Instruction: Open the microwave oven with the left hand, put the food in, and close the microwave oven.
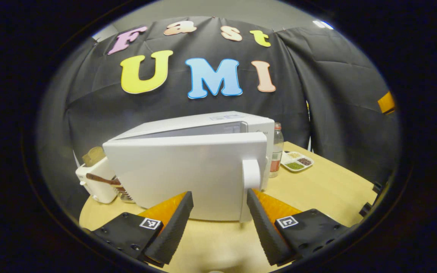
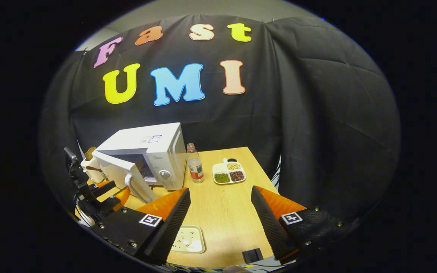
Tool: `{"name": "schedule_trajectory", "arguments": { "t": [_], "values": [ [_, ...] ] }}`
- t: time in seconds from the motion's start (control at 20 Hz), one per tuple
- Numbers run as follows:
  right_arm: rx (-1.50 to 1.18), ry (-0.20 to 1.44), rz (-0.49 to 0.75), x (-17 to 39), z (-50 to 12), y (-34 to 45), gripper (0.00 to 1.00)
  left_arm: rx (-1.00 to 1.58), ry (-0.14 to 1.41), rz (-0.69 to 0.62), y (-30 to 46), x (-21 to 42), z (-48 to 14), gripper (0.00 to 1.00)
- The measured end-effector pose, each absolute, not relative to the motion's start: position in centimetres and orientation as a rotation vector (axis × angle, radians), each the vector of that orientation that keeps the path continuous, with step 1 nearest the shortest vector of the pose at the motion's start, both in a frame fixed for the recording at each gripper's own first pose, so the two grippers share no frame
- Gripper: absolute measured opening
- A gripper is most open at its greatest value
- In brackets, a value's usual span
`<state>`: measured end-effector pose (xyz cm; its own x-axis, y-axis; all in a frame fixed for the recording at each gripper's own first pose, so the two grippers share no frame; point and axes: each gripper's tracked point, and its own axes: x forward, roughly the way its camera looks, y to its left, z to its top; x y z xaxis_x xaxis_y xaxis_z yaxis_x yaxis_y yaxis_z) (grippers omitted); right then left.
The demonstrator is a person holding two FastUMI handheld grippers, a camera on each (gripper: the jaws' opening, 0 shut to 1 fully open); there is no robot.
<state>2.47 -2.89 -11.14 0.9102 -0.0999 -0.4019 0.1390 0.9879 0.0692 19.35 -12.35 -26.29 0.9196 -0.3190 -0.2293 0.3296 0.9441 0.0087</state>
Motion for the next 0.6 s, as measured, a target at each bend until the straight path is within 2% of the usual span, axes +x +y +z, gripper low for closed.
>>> {"name": "schedule_trajectory", "arguments": {
  "t": [0.35, 0.6],
  "values": [
    [0.127, 0.43, -0.145, 4.4, -11.8, -3.8, 0.98, -0.006, 0.213, -0.321, -14.7, 25.7, -25.7, 0.96],
    [0.119, 0.436, -0.136, 5.7, -12.2, -4.0, 0.98, -0.016, 0.201, -0.328, -15.3, 26.0, -25.6, 0.98]
  ]
}}
